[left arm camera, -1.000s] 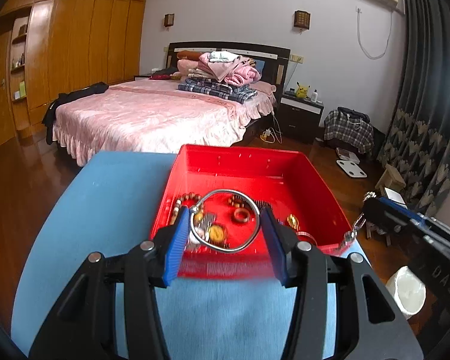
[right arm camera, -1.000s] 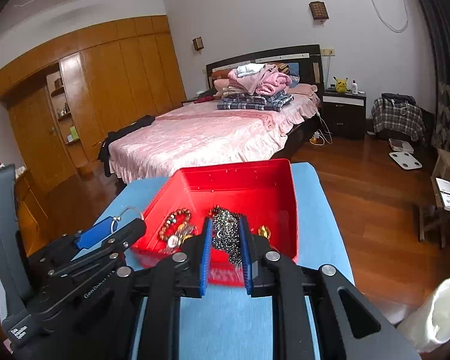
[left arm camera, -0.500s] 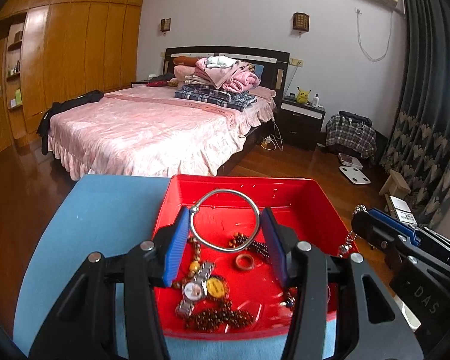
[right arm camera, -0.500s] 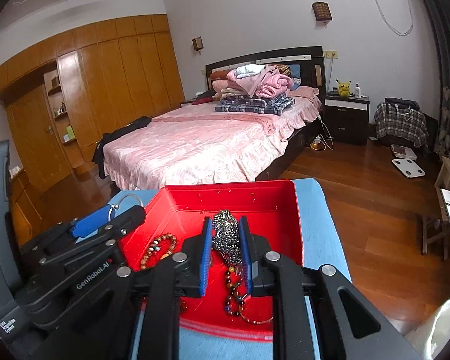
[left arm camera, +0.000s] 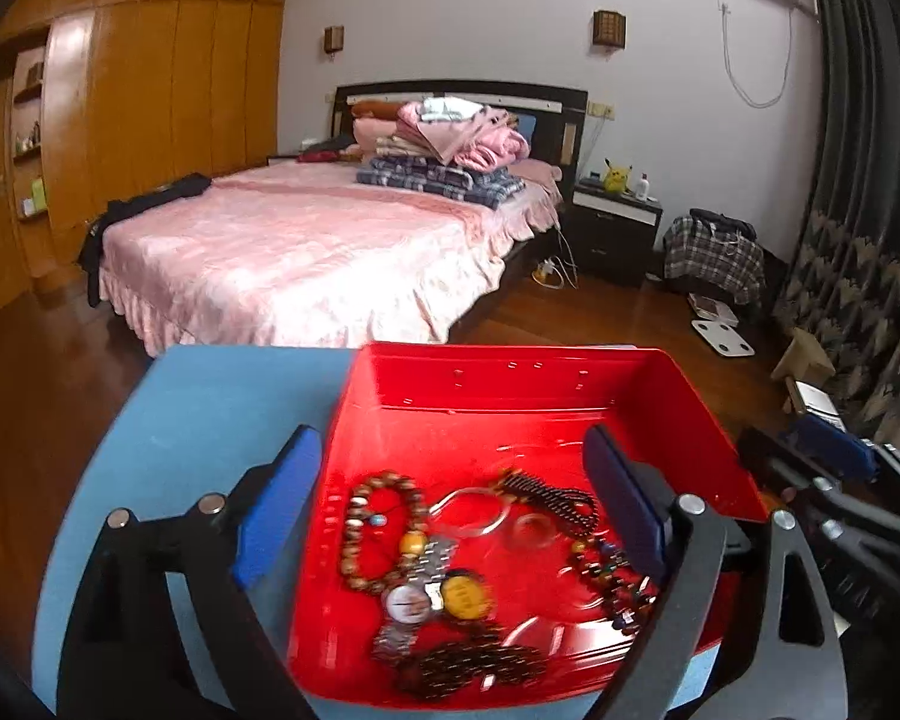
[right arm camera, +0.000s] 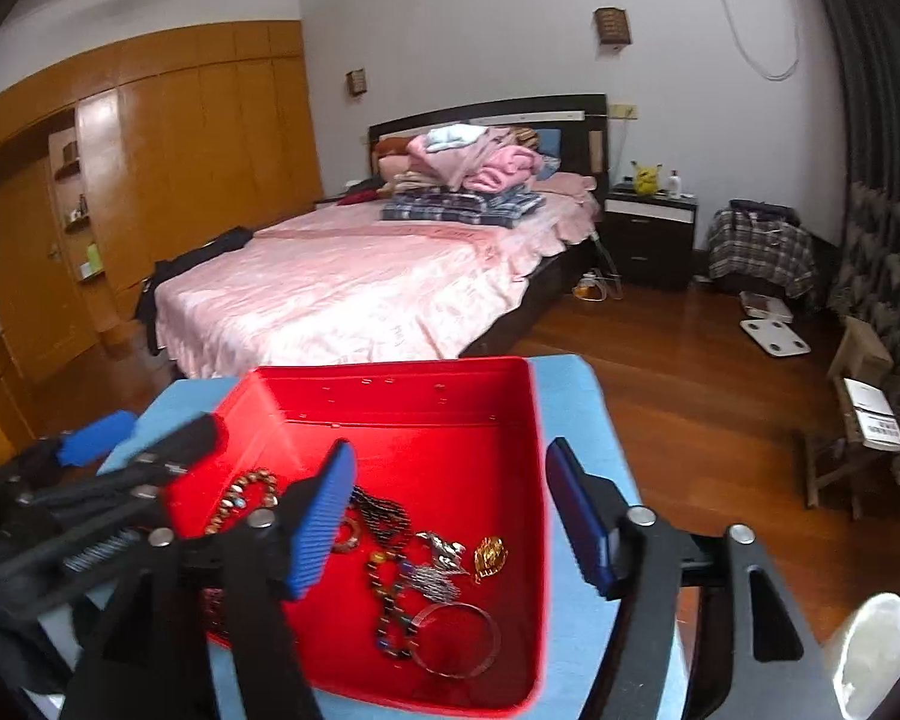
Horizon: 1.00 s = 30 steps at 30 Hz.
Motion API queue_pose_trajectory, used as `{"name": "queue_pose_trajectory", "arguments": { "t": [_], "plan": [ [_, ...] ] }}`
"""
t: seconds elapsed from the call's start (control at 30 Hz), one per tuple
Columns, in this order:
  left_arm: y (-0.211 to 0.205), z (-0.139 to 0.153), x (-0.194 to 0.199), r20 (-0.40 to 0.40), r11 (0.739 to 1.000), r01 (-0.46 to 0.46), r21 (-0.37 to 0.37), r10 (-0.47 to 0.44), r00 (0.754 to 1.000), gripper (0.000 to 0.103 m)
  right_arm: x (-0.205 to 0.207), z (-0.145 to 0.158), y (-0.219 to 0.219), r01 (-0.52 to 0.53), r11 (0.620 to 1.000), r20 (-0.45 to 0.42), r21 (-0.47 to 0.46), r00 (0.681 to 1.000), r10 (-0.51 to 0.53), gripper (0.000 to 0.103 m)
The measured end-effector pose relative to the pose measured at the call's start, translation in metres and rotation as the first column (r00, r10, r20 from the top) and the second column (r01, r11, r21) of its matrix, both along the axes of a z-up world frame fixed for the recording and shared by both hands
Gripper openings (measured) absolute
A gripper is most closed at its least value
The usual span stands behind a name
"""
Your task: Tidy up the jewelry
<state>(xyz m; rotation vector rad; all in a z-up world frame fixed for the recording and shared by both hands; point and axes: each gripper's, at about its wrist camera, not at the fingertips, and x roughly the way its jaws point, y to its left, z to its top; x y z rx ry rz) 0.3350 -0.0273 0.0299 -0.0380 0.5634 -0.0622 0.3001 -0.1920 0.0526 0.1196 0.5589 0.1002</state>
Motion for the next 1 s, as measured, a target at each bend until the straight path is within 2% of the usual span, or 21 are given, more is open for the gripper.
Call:
{"name": "queue_pose_trajectory", "arguments": {
  "t": [0.3,0.5,0.6,0.67,0.8,1.0],
  "plan": [
    [0.019,0.014,-0.052,0.067,0.999,-0.041,0.036,0.039,0.997,0.09,-0.029,0.006,-0.023,0.019,1.0,0.016,0.023,1.0,-0.019,0.067],
    [0.027,0.023,-0.085,0.071,0.999,-0.051,0.017,0.049,0.996,0.095,-0.057,0.017,-0.025,-0.003,1.0,0.037,0.027,0.999,0.002,0.074],
    [0.027,0.028,-0.1,0.077,0.999,-0.042,0.015,0.04,0.996,0.096,-0.071,0.021,-0.024,-0.021,0.999,0.041,0.033,0.999,0.02,0.083],
    [0.023,0.032,-0.109,0.074,0.999,-0.027,0.032,0.025,0.997,0.097,-0.076,0.026,-0.022,-0.031,0.999,0.046,0.037,0.999,0.029,0.086],
    [0.018,0.04,-0.125,0.097,0.999,-0.02,0.038,0.016,0.995,0.097,-0.093,0.037,-0.015,-0.03,1.0,0.074,0.006,0.997,0.03,0.095],
    [0.015,0.049,-0.134,0.119,0.999,-0.019,0.042,0.014,0.993,0.097,-0.103,0.05,-0.01,-0.05,0.999,0.089,0.015,0.995,0.049,0.097]
  ]
}}
